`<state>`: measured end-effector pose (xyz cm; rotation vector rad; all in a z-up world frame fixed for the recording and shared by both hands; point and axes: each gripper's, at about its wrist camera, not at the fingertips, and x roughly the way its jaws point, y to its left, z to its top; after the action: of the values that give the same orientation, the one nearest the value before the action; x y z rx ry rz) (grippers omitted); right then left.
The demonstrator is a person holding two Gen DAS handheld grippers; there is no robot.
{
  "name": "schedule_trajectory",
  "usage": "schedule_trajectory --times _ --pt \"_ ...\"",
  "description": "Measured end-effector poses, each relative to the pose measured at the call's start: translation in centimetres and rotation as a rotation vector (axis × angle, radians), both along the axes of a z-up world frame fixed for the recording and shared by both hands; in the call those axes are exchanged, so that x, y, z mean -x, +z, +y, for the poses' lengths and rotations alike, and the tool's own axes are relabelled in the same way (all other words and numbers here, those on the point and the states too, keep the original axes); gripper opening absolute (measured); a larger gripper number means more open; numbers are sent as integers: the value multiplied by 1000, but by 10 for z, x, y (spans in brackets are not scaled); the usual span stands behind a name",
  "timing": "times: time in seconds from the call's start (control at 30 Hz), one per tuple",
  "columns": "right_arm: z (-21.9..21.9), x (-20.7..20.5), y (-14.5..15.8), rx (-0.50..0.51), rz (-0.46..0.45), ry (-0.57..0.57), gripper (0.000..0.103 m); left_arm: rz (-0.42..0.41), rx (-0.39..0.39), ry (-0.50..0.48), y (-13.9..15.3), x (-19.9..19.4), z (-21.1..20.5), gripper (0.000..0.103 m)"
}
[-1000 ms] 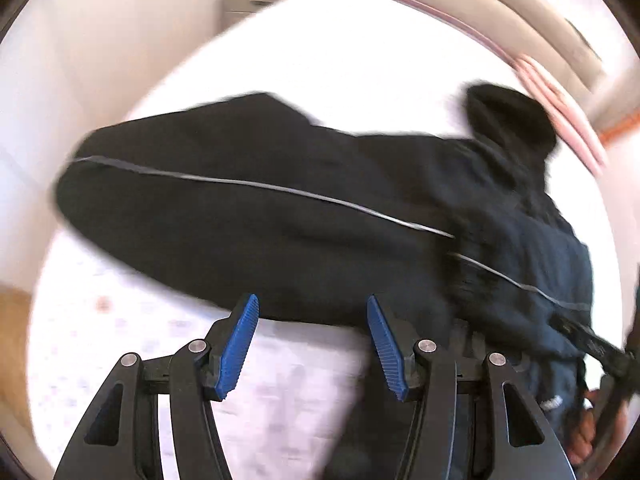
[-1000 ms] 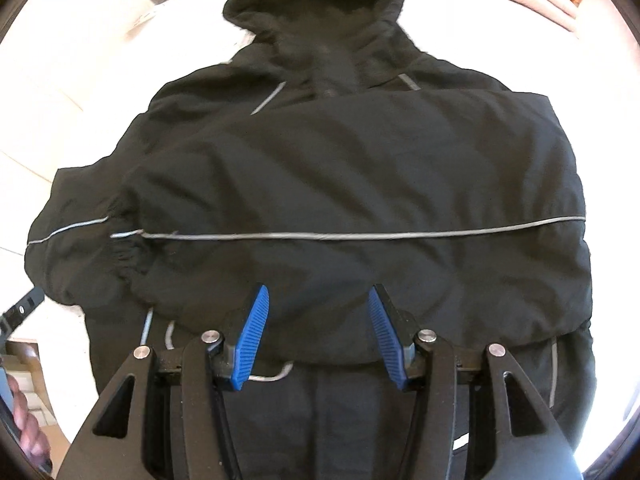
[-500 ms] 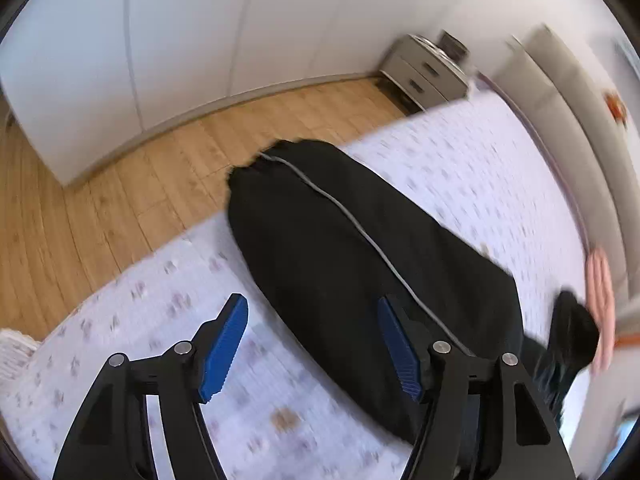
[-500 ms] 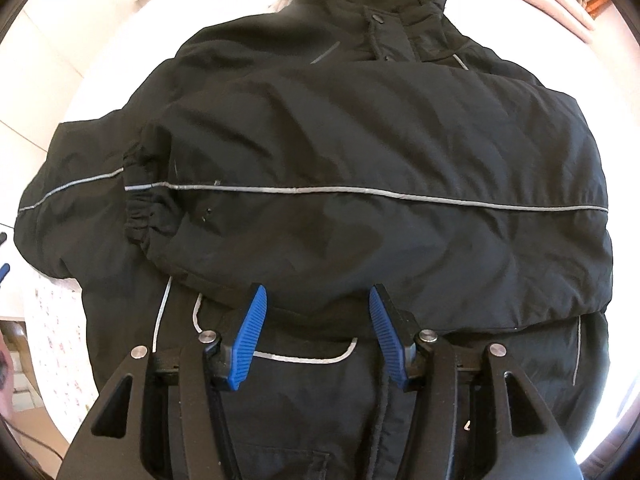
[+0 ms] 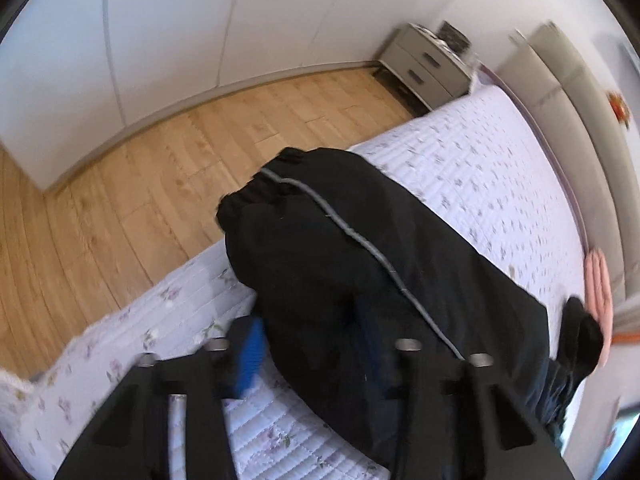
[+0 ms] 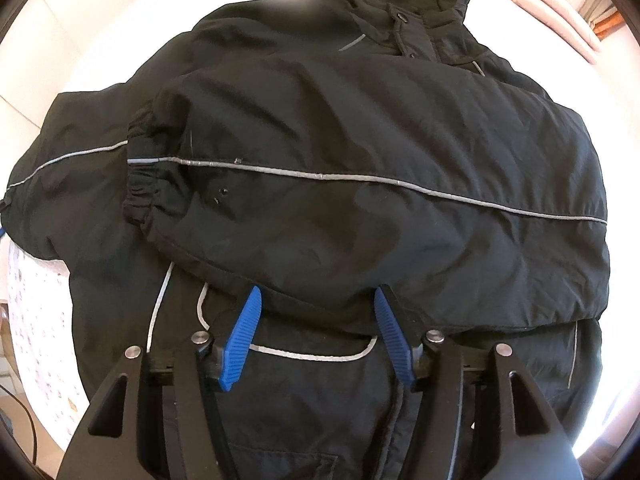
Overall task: Fold large clothes
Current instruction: 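Grasp the other black sleeve cuff with the left gripper, then fold the held sleeve across the jacket body with the left gripper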
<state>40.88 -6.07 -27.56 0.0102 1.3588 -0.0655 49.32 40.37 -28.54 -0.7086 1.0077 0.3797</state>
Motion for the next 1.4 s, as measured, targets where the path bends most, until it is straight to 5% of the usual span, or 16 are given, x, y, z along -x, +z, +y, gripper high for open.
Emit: schedule_trajectory --times 0.07,0.27,0.7,1.0,1.4 --pt "2 1 0 -1 -3 2 62 -19 -23 -22 8 -1 -2 23" --pt "-8 9 7 -11 -14 -6 62 -102 -132 -106 54 11 -33 19" --pt "-49 22 26 -71 -53 -32 62 -233 -355 -460 137 22 -208 17" --pt "-87 41 43 -92 -83 -43 62 -280 -392 -610 155 38 -313 15" --pt "-136 64 39 -126 -69 -83 62 -307 -360 -726 166 60 -384 15"
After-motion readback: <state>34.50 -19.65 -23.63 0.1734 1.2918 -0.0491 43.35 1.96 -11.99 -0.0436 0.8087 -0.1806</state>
